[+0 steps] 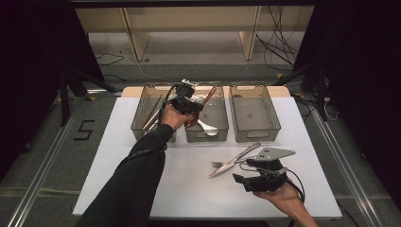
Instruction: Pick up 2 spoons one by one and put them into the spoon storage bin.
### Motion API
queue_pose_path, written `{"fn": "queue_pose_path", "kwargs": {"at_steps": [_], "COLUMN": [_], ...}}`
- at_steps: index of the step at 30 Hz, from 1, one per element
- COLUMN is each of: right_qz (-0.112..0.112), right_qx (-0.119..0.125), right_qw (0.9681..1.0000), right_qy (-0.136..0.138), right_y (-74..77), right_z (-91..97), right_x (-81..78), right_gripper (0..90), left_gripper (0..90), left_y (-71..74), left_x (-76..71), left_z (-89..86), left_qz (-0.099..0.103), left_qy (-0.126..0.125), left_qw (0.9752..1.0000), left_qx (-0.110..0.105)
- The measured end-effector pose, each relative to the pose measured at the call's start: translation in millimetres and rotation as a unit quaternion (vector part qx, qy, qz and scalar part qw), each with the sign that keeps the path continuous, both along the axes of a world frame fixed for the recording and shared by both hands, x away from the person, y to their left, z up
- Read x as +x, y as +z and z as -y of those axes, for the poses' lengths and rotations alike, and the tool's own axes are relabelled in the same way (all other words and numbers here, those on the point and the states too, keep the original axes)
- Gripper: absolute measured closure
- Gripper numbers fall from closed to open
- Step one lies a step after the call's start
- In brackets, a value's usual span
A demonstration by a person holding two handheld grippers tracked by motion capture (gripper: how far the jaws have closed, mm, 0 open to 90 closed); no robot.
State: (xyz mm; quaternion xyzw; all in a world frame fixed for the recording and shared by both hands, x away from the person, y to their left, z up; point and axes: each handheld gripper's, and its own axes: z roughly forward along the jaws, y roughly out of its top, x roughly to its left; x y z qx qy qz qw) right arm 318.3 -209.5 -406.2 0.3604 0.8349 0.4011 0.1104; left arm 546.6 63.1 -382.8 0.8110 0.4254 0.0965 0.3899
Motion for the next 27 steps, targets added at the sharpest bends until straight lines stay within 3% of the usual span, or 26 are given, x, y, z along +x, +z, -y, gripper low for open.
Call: {"fn": "queue_pose_path", "kwargs": {"at_steps": [9, 15, 19, 22, 27], "right_qz": [0.0, -0.002, -0.002, 0.0, 0.001], "right_qx": [0.0, -0.002, -0.001, -0.001, -0.003], "right_qw": [1.0, 1.0, 1.0, 1.0, 1.0], "right_qy": [0.002, 0.004, 0.002, 0.001, -0.002], "right_y": [-0.1, -0.5, -0.6, 0.0, -0.1], "right_z": [-0.5, -1.3, -0.4, -0.1, 0.9], "right_x": [-0.3, -0.7, -0.2, -0.6, -0.1], "right_gripper": [28.5, 28.5, 28.5, 28.5, 28.5], "left_gripper": [79.1, 65.7, 58.3, 49.0, 37.8], "left_y": [-1.8, 0.4, 5.1, 10.6, 20.2], "left_x": [1.9, 1.1, -3.3, -11.6, -32.8], "left_z": [-0.9, -2.5, -9.0, -17.0, -30.7], "left_qz": [-0.001, -0.005, -0.016, -0.027, -0.021], "left_qy": [0.011, 0.01, 0.008, 0.001, -0.017], "left_qw": [0.9998, 0.9999, 0.9995, 0.9987, 0.9988], "left_qx": [-0.018, -0.012, -0.025, -0.043, -0.041]}}
